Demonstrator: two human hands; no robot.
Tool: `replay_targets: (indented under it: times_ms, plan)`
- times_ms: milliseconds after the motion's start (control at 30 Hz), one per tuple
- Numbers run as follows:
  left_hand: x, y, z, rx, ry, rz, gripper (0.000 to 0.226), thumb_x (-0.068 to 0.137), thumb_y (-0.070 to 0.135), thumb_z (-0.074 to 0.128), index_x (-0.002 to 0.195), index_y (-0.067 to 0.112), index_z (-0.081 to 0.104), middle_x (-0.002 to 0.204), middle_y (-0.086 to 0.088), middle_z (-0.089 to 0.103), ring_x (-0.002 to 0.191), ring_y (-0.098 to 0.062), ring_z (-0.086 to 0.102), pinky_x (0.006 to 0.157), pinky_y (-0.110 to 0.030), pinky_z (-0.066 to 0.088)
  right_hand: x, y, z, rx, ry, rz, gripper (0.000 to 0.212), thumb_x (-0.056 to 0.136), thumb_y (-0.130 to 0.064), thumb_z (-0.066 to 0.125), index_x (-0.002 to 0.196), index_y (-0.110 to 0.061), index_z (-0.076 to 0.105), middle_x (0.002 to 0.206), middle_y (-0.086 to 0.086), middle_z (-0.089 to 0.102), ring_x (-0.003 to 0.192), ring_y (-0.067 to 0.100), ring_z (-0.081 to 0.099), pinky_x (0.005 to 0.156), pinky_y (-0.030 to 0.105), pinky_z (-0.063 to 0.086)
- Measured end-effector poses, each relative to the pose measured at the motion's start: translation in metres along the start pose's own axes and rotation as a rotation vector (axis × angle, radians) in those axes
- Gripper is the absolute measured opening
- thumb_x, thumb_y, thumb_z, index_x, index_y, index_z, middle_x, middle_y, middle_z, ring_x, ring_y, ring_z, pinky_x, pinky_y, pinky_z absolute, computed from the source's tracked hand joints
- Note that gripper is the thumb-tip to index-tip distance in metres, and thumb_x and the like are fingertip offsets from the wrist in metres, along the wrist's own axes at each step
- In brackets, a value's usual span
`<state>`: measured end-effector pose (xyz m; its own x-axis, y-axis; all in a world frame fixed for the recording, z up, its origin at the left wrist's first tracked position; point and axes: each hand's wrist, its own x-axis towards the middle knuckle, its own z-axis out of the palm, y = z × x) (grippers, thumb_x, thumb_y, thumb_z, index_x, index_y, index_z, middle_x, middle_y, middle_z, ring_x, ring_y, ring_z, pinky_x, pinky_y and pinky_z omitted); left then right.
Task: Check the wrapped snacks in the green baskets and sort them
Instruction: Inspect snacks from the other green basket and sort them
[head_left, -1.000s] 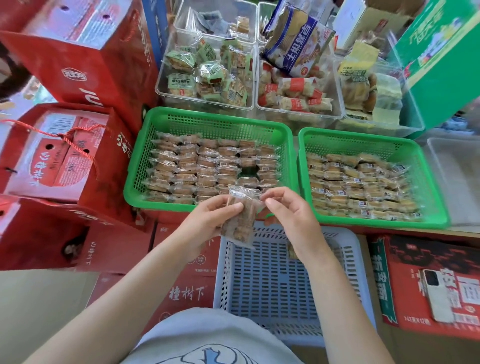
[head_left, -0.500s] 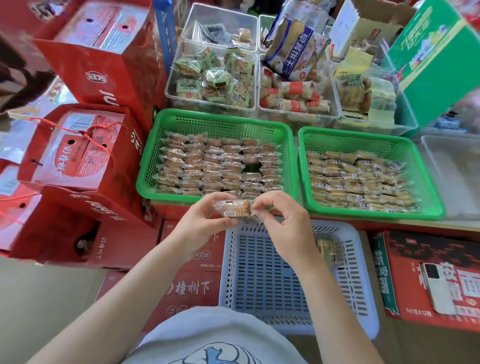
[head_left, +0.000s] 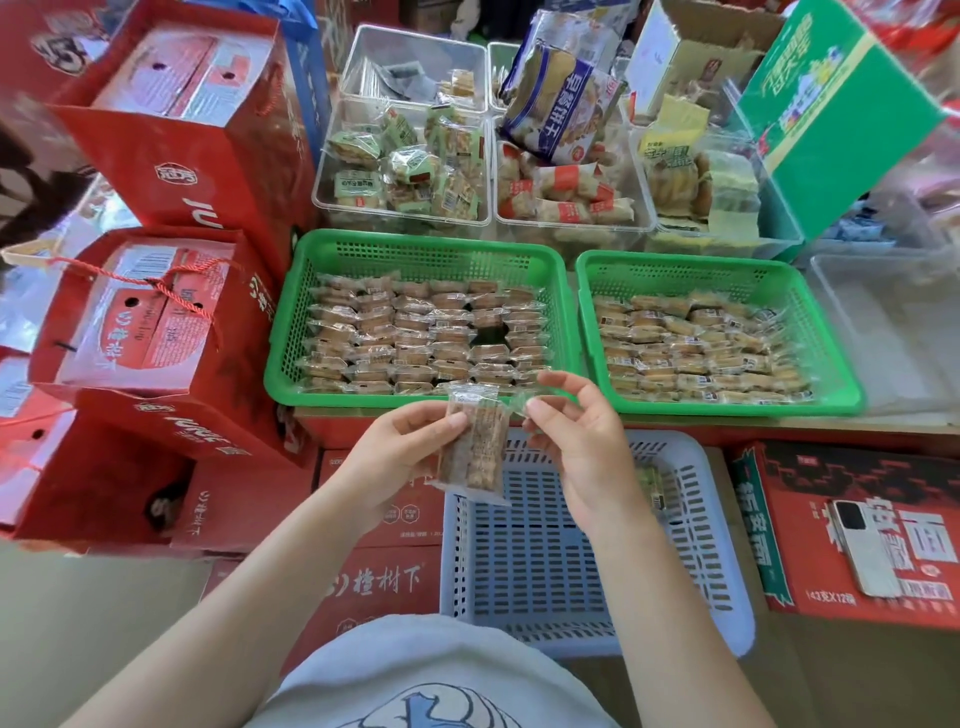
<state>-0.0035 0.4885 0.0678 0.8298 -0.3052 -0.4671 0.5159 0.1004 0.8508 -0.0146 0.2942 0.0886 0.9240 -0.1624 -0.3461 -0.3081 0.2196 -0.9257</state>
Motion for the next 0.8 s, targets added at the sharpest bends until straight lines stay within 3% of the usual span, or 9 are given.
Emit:
replay_targets:
  times_ms: [133,233,367,433,500,600,700,800]
  plan:
    - [0.006,-0.005,0.006,0.043,0.066,-0.013,0.036,0.083,0.037,0.074,0.112,0.016,0.074,0.104,-0.009,0.077,0.094,-0.026,0.073,0.079,-0.038,0.058,0.004,0.013,-0.002,-0.056,-0.037,0.071,0.019,0.094,-0.014,0.067,0.112,-0.018,0.063,0.102,0.012,0.069,0.090,0.017,0.068,0.086,0.039,0.057]
    - [0.017,-0.010,0.016,0.060,0.117,-0.020,0.036,0.083,0.038,0.075,0.113,0.017,0.074,0.105,-0.008,0.077,0.099,-0.029,0.073,0.084,-0.044,0.061,0.003,0.023,-0.004,-0.152,-0.124,0.102,0.029,0.091,-0.022,0.073,0.116,-0.030,0.061,0.112,0.011,0.068,0.096,0.015,0.069,0.080,0.029,0.057]
    - [0.037,-0.021,0.031,0.143,0.135,-0.006,0.036,0.093,0.037,0.068,0.124,0.017,0.069,0.110,-0.004,0.076,0.103,-0.026,0.072,0.091,-0.046,0.059,0.011,0.039,-0.018,-0.141,0.020,0.083,0.042,0.090,-0.016,0.074,0.122,-0.036,0.055,0.110,0.009,0.070,0.102,0.022,0.069,0.089,0.040,0.058]
    - [0.052,-0.032,0.031,0.424,0.193,0.048,0.041,0.101,0.035,0.058,0.140,0.022,0.057,0.133,0.001,0.066,0.120,-0.016,0.063,0.104,-0.041,0.051,0.019,0.046,-0.030,-0.072,0.134,0.116,0.041,0.089,-0.015,0.074,0.122,-0.032,0.055,0.112,0.007,0.070,0.103,0.022,0.069,0.091,0.041,0.057]
    - [0.069,-0.046,0.025,0.895,0.233,0.122,0.058,0.103,0.035,0.053,0.156,0.021,0.035,0.159,0.003,0.038,0.147,-0.017,0.034,0.122,-0.040,0.027,0.031,0.055,-0.046,0.014,0.195,0.181,0.038,0.090,-0.013,0.073,0.124,-0.021,0.057,0.113,0.007,0.070,0.104,0.022,0.070,0.094,0.041,0.056]
    - [0.091,-0.072,0.010,1.490,0.186,0.192,0.080,0.103,0.034,0.048,0.162,0.017,-0.003,0.169,0.002,-0.005,0.156,-0.020,-0.010,0.126,-0.042,-0.008,0.052,0.088,-0.065,-0.090,0.201,0.341,0.033,0.088,-0.015,0.076,0.119,-0.012,0.065,0.112,0.006,0.073,0.104,0.024,0.069,0.098,0.045,0.054]
    - [0.102,-0.095,-0.001,1.664,0.166,0.256,0.091,0.098,0.028,0.049,0.154,0.016,-0.021,0.168,-0.003,-0.016,0.153,-0.023,-0.021,0.121,-0.043,-0.023,0.069,0.133,-0.070,-0.199,0.183,0.546,0.037,0.083,-0.019,0.080,0.117,-0.012,0.066,0.111,0.005,0.073,0.104,0.026,0.069,0.100,0.050,0.052]
    - [0.108,-0.109,-0.007,1.724,0.207,0.317,0.093,0.091,0.028,0.049,0.160,0.013,-0.012,0.168,-0.005,-0.012,0.154,-0.025,-0.017,0.120,-0.044,-0.024,0.090,0.170,-0.061,-0.170,0.230,0.657,0.037,0.085,-0.011,0.079,0.119,-0.004,0.066,0.114,0.007,0.072,0.104,0.029,0.070,0.097,0.046,0.055]
